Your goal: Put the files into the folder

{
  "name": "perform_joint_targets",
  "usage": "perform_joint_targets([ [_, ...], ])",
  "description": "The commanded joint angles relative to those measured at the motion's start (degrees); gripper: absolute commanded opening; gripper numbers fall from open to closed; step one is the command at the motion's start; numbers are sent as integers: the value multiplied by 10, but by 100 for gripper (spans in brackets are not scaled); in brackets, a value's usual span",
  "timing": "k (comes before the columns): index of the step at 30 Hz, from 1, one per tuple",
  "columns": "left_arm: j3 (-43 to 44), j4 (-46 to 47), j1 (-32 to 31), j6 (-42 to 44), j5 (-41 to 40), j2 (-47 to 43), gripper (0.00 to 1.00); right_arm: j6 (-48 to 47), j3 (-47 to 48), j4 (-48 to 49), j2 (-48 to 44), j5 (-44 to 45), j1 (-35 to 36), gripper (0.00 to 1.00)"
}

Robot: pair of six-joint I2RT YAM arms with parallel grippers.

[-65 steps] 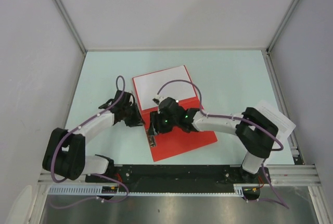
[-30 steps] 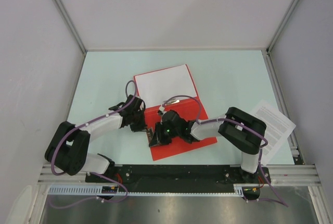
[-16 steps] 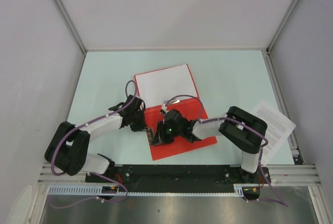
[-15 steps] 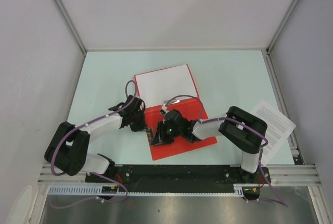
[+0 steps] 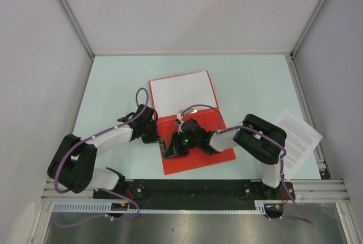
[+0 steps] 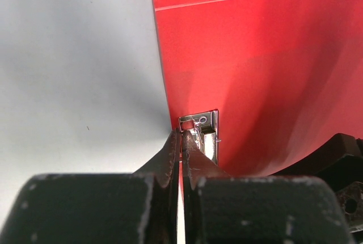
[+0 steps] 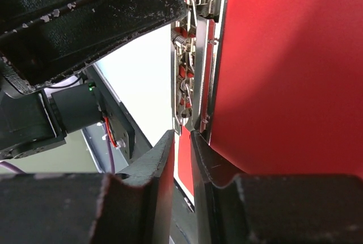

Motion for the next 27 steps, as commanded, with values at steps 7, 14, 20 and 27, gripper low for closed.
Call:
perform_joint_targets([
  [7,-33,-4,-6,-17,-15,-16,0,12,-3,33,8,5,4,22],
  [14,-37,-12,-7,-28,-21,-21,0,23,-4,64,27,-5,-2,19],
  [20,-39,-11,-9,-30,-21,-23,0,19,-4,63,30,1,-4,7],
  [27,-43,-13,-12,-31,-20,-23,0,-45,13,-42,26,40,1,0],
])
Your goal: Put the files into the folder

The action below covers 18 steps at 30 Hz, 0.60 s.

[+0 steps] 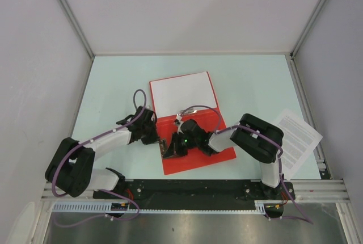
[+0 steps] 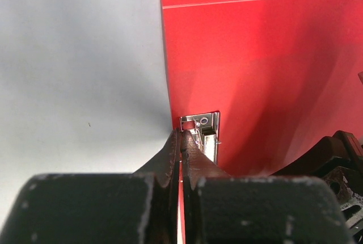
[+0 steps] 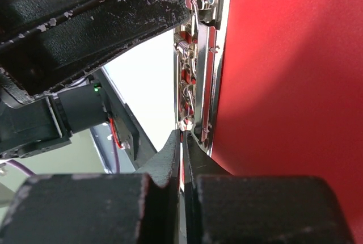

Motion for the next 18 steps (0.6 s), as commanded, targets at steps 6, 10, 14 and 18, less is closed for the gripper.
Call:
perform_joint_targets([
  [6,4,-48,-19,38,-15,23,0,-152,100,-350,7,195,37,0],
  [10,20,-56,-19,66,-12,37,0,-168,126,-451,40,277,46,0],
  [14,30,-59,-19,85,-9,47,0,-169,134,-493,68,320,44,0],
  [18,37,-66,-19,99,-14,52,0,-178,134,-522,83,362,43,0],
])
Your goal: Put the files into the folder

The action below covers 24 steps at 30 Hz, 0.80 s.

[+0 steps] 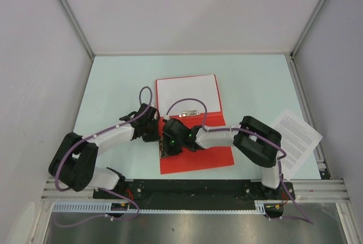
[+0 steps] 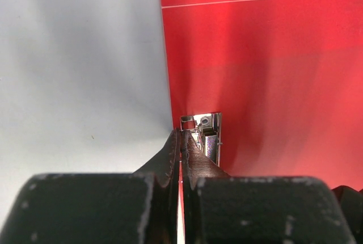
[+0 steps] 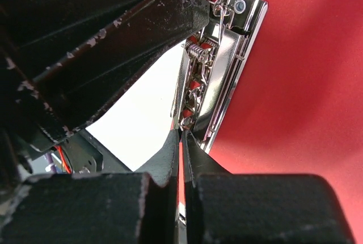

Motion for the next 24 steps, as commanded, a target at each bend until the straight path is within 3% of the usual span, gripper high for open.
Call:
perform_joint_targets([
  [1,2,-43,-9,36,-2,19,0,-65,-41,-184,85,198,-16,0],
  [6,3,-43,-9,50,-6,23,0,-109,-57,-119,2,180,-5,0],
  [10,1,-42,-8,58,-8,24,0,-100,-58,-65,-46,91,-30,0],
  [21,10,-51,-5,37,10,-2,1,-47,-58,62,-68,-71,-70,0],
  [23,15,-51,5,27,21,-34,22,-31,-58,65,-65,-85,-84,0],
  [24,18,-54,18,24,22,-47,25,-25,-58,68,-63,-99,-88,0],
])
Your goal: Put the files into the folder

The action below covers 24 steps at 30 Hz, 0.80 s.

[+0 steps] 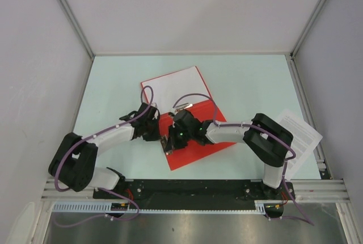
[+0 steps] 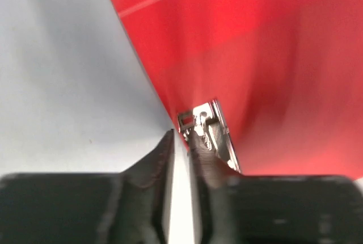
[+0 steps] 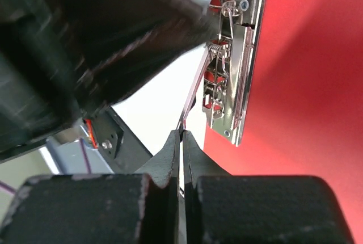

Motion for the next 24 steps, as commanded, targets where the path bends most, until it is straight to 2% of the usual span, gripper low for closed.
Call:
perform_joint_targets([
  [1,25,-69,29,-4,15,-59,37,17,-15,23,-5,-10,-37,0],
  [4,55,-99,57,8,21,-87,62,44,-19,49,-1,-36,-49,0],
  [7,79,-125,77,19,28,-126,72,72,-20,74,6,-61,-54,0],
  [12,101,-149,88,32,44,-177,75,159,-20,135,26,-102,-55,0],
  [15,106,-154,88,30,48,-197,75,219,-20,209,45,-118,-48,0],
  [16,112,-162,88,30,41,-213,75,263,-20,253,53,-114,-47,5],
  [18,116,-170,90,29,27,-230,76,290,-20,307,63,-100,-47,12],
  [21,128,-178,96,33,14,-261,78,328,-16,408,81,-84,-54,35],
  [24,145,-191,101,33,5,-283,78,333,25,464,123,-82,-64,50],
])
